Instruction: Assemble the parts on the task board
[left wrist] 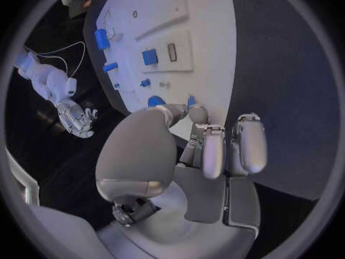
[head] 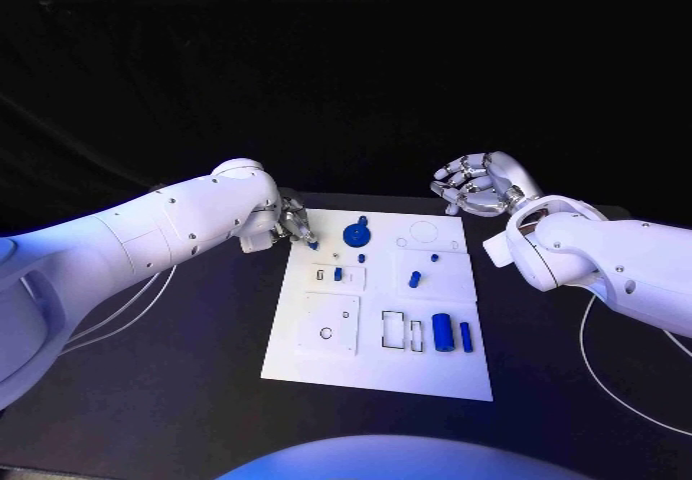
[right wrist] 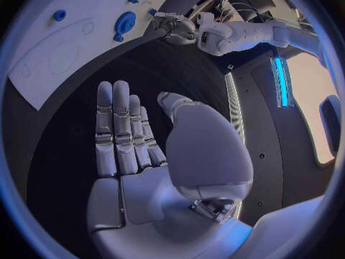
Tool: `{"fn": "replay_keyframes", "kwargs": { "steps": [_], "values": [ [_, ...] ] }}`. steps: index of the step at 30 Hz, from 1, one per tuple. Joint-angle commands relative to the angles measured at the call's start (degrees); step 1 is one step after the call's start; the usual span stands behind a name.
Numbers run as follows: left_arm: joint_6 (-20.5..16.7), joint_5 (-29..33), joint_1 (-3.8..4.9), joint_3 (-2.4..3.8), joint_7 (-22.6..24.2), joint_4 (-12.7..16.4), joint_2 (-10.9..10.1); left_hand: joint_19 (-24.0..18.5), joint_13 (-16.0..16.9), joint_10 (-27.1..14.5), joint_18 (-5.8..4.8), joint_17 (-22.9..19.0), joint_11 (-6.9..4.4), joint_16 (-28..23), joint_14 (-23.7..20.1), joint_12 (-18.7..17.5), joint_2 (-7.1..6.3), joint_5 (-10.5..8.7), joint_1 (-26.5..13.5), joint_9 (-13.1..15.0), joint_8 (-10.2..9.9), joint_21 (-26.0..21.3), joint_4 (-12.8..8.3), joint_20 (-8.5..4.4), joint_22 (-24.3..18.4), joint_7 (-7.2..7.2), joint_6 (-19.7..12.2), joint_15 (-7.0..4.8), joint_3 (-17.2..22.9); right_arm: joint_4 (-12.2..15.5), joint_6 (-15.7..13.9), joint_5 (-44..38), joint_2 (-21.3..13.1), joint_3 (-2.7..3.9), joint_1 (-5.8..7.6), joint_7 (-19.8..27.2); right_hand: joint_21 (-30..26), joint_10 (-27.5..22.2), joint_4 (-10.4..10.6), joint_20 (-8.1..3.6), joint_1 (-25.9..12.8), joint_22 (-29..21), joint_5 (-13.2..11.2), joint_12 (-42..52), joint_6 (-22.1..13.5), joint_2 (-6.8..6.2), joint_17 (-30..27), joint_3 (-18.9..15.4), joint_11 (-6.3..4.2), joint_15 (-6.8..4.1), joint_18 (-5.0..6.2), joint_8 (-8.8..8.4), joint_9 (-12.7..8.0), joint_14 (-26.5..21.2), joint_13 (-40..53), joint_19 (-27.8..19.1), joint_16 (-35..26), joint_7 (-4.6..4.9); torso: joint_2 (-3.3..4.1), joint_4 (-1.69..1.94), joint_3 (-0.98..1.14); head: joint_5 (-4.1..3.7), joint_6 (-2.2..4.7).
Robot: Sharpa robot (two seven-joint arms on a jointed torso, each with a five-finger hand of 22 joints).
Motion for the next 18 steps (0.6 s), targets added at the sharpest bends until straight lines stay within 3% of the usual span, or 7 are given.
{"fn": "replay_keyframes", "kwargs": {
  "steps": [1,2,5,11,18],
  "values": [
    [-0.97,3.56,0.02,0.0,0.9,0.98,-0.82,0.48,0.52,0.83,0.34,8.65,-0.28,-0.16,4.19,0.54,-0.73,0.96,-1.4,2.06,1.33,0.34,-8.07,-0.23,0.3,-0.42,0.95,-0.63,8.95,0.06,0.77,-0.17,-0.07,0.01,-0.03,0.28,-0.25,-0.1,-0.13,0.03,-0.08,-0.09,0.39,0.2,-0.39,0.27,0.09,-0.3,0.17,-0.05,0.64,0.37,-0.09,0.48,-0.09,0.49,-0.23,0.29,-0.03,0.12,0.0,0.11,0.06],
    [-1.32,4.33,0.02,0.0,0.95,1.53,-1.29,0.57,0.73,1.04,0.31,8.69,-0.33,-0.13,4.21,0.7,-1.0,1.51,-1.69,2.11,1.51,0.42,-8.4,-0.28,0.44,-0.48,1.15,-0.7,9.41,0.07,0.76,-0.17,-0.09,0.01,-0.03,0.28,-0.25,-0.1,-0.13,0.03,-0.08,-0.09,0.39,0.2,-0.39,0.27,0.09,-0.3,0.17,-0.05,0.64,0.37,-0.09,0.48,-0.09,0.49,-0.23,0.29,-0.04,0.12,0.0,0.17,0.12],
    [-2.26,6.29,0.05,0.0,0.99,3.66,-2.85,0.82,1.49,1.92,0.24,8.78,-0.67,-0.06,4.26,1.29,-2.18,6.1,-3.6,2.26,2.13,0.66,-9.63,-0.54,0.84,-0.84,1.99,-1.0,11.11,0.11,0.74,-0.17,-0.18,0.01,-0.03,0.28,-0.25,-0.1,-0.13,0.03,-0.08,-0.09,0.39,0.2,-0.39,0.27,0.09,-0.3,0.17,-0.05,0.64,0.37,-0.09,0.48,-0.09,0.49,-0.23,0.29,-0.2,0.25,-0.03,0.11,0.14],
    [-4.37,8.44,0.1,-0.01,0.94,10.41,-6.96,0.94,2.28,2.81,0.21,9.01,-1.03,0.08,4.35,1.87,-2.82,9.28,-5.43,2.39,2.77,0.82,-10.8,-0.86,1.07,-1.24,2.77,-1.33,12.1,0.16,0.72,-0.17,-0.4,0.01,-0.03,0.25,-0.25,-0.1,-0.13,0.03,-0.08,-0.09,0.39,0.2,-0.39,0.27,0.09,-0.3,0.17,-0.05,0.64,0.37,-0.09,0.48,-0.09,0.49,-0.23,0.29,-0.53,0.68,-0.14,0.01,-0.16],
    [-7.22,9.05,-0.09,-0.09,1.24,16.97,-10.44,1.38,4.12,4.5,0.08,10.04,-1.75,0.66,4.66,3.18,-3.86,15.99,-8.53,2.69,4.18,1.23,-12.45,-1.5,1.76,-1.99,4.12,-1.98,13.35,0.22,0.72,-0.17,-0.64,0.01,-0.04,0.24,-0.25,-0.1,-0.13,0.03,-0.08,-0.09,0.39,0.2,-0.39,0.27,0.09,-0.3,0.17,-0.05,0.64,0.37,-0.09,0.48,-0.09,0.49,-0.23,0.29,-0.66,1.01,-0.25,-0.15,-0.29]
  ]
}}
